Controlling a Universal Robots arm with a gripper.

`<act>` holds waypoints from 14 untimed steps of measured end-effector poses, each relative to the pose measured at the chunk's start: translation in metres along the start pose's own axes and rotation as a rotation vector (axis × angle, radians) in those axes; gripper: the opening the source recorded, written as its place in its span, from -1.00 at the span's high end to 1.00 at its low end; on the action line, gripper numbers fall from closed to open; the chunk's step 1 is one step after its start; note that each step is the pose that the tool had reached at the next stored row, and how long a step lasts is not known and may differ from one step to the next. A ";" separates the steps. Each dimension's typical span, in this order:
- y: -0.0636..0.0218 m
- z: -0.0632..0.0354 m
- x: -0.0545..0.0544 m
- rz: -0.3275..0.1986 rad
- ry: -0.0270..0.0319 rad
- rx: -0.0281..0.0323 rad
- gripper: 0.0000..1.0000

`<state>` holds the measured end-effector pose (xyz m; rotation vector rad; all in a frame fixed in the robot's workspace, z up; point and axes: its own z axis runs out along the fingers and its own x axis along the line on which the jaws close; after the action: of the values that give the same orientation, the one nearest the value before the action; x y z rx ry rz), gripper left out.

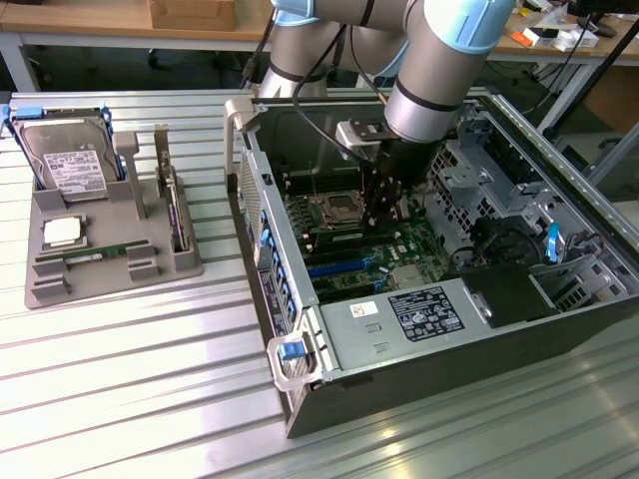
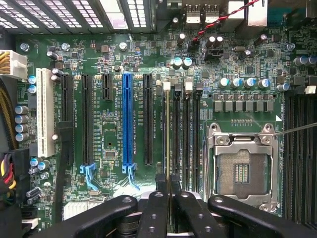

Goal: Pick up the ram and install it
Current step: 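Insert the ram into the slot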

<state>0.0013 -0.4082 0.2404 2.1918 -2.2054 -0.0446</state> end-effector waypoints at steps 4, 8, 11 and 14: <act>0.0000 0.0000 0.000 0.000 -0.0003 -0.0002 0.76; 0.0001 0.0005 0.002 -0.002 -0.0499 -0.0004 0.76; 0.0000 0.0005 0.005 -0.002 -0.0501 -0.0004 0.76; 0.0000 0.0005 0.005 -0.002 -0.0501 -0.0004 0.76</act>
<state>0.0013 -0.4132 0.2399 2.2170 -2.2283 -0.1011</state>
